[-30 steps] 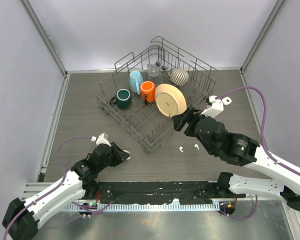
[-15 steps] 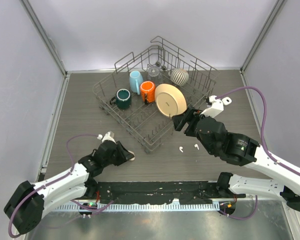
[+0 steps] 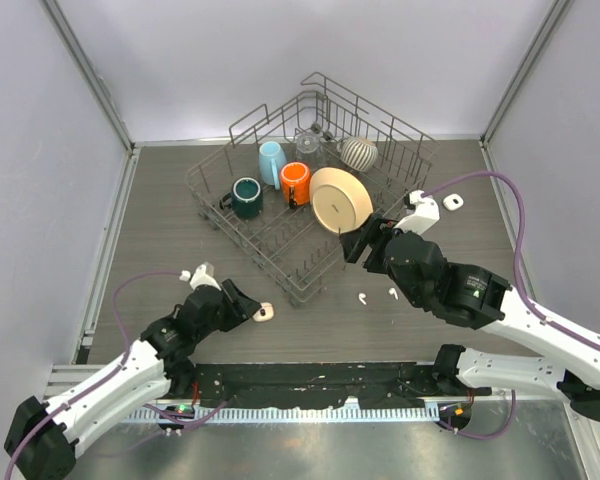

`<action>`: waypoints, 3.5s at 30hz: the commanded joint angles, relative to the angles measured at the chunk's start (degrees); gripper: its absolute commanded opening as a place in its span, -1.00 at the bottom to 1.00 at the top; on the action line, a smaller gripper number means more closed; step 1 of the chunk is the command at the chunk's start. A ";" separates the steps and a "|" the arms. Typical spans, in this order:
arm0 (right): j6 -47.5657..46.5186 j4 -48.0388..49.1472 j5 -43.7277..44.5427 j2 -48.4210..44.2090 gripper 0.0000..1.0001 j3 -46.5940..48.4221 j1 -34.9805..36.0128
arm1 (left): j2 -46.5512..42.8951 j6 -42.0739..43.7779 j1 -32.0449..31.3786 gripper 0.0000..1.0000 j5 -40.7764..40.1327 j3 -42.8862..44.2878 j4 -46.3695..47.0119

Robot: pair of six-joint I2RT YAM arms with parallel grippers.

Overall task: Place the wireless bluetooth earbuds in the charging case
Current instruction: Place the charging case at the center of the board, then pick up the charging case at the center of the board.

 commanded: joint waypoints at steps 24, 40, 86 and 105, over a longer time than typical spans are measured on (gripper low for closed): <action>-6.05 -14.78 -19.13 -0.54 0.87 1.37 -43.76 | 3.23 13.07 0.08 1.00 -19.15 36.19 -28.71; -5.27 -16.99 -21.37 21.08 0.99 12.71 -67.86 | -6.71 20.71 0.08 1.00 -16.09 33.29 -21.34; -11.34 -21.46 -34.98 80.68 0.64 58.94 -78.33 | -15.76 29.68 0.08 1.00 -13.45 33.03 -23.45; -13.62 -22.43 -33.41 87.01 0.48 63.07 -76.48 | -13.39 30.56 0.17 1.00 -11.61 32.94 -23.89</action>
